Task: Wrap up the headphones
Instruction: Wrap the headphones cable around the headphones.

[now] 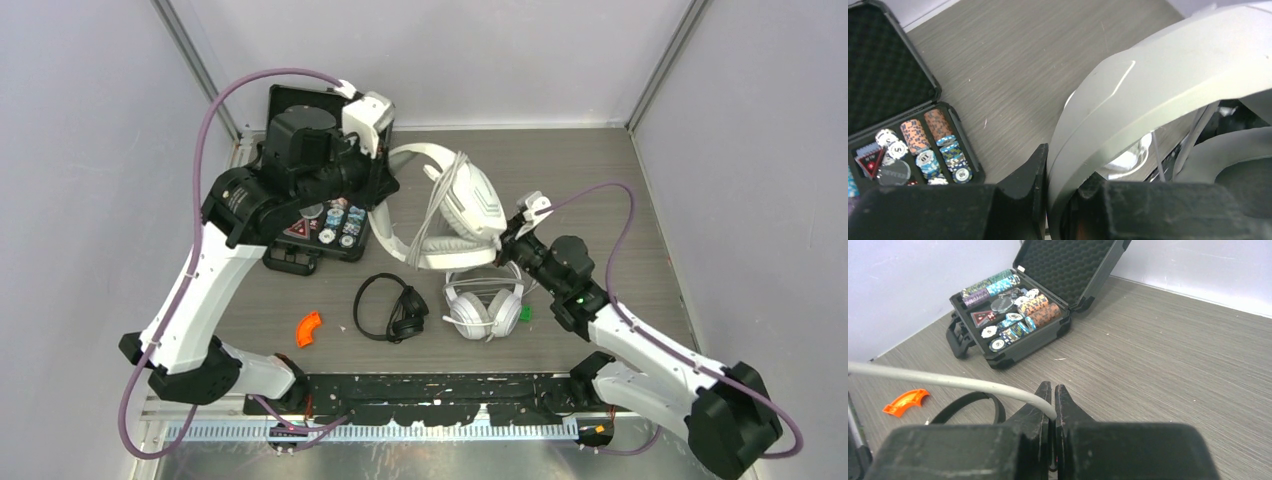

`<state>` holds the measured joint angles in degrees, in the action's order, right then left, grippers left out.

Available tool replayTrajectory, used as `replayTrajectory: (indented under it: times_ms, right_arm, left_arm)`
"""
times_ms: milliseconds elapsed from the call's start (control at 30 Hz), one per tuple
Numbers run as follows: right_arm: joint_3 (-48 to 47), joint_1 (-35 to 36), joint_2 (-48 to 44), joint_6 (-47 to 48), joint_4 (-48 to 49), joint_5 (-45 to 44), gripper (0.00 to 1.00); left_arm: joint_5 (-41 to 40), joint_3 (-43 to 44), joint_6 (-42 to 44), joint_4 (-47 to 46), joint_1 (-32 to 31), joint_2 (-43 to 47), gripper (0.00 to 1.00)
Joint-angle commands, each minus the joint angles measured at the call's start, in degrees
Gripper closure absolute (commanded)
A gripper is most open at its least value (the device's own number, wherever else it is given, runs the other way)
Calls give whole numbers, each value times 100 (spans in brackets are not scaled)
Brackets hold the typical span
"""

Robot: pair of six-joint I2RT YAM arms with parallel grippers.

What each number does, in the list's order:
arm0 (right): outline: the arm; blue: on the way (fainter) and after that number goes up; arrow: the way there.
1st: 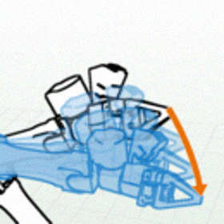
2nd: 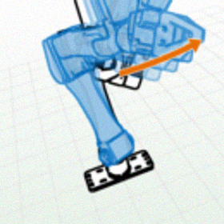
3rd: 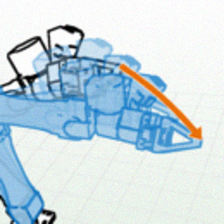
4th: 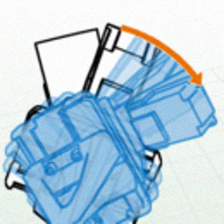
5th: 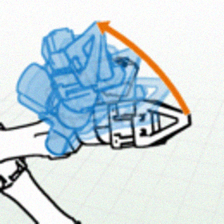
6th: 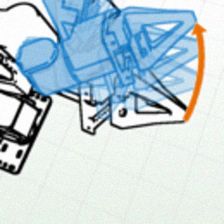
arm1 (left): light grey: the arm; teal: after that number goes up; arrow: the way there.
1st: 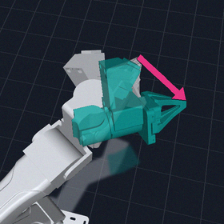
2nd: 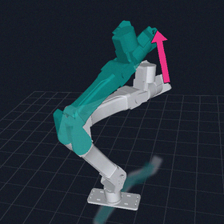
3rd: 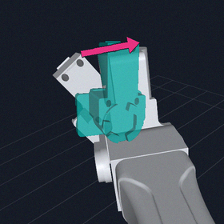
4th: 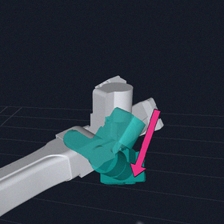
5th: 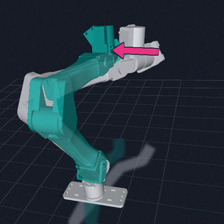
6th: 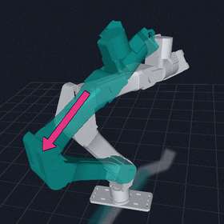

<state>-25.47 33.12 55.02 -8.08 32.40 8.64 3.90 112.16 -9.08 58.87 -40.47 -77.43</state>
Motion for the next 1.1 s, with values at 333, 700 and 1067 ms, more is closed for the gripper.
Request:
replayTrajectory:
  times_ms: [333,700,1067]
  right_arm:
    - [-1181,-187,-1142,-1084,-3045,89,100]
    - [-2653,-186,-1082,-1738,-5027,576,100]
    - [-3931,-192,-597,-2267,-6420,1381,100]
  left_arm:
    - [1086,-1826,2444,-715,12,684,100]
    - [755,-2045,2873,-500,8,479,100]
    - [74,-1992,3995,-233,-84,185,100]
